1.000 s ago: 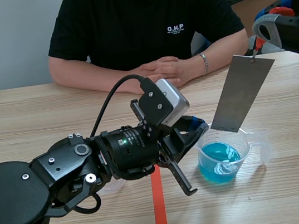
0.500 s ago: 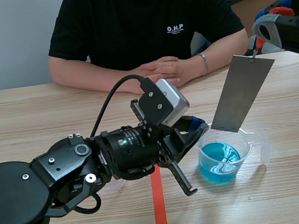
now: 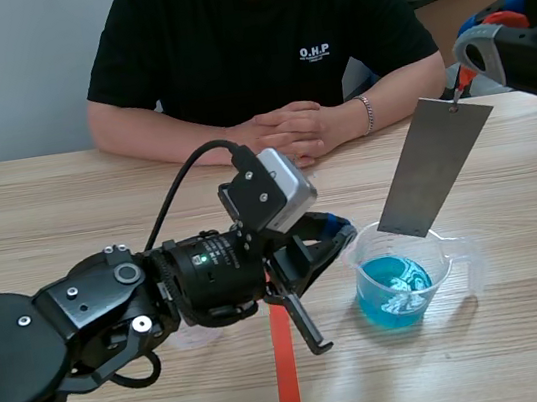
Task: Do the redox reaction experiment.
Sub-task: 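Point at the plate with the left hand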
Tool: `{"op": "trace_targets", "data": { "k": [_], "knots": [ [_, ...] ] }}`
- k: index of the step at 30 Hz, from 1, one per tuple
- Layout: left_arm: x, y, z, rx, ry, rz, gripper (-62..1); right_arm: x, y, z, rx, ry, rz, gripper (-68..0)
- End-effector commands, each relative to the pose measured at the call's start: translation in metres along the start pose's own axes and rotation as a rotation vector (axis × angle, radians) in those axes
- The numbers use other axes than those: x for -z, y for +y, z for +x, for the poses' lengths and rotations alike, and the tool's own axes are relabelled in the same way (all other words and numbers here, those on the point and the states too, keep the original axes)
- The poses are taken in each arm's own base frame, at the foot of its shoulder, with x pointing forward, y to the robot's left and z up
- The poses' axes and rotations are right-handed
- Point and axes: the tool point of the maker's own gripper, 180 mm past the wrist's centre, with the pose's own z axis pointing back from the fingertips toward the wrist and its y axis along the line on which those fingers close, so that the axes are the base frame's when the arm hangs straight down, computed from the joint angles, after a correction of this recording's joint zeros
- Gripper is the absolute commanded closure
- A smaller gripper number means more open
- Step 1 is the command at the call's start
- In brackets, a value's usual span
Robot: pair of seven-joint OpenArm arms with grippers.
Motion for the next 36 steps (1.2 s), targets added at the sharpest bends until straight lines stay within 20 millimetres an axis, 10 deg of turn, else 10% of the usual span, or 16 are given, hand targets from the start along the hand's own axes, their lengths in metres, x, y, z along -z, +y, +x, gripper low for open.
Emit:
{"op": "trace_targets", "data": {
  "k": [1,18,36],
  "knots": [
    [-0.01,0.008,0.009,0.001,-0.024,0.011,-4.6,0.001,-0.004,0.009,-0.008,-0.035,-0.008,-1.5],
    [-0.171,0.035,-0.02,-0.019,0.188,0.225,-4.6,0.001,-0.004,0.008,-0.009,-0.031,-0.009,-1.5],
    [-0.316,0.009,-0.08,-0.221,0.47,0.67,-4.6,0.001,-0.003,0.007,-0.007,-0.029,-0.007,-1.5]
  ]
}}
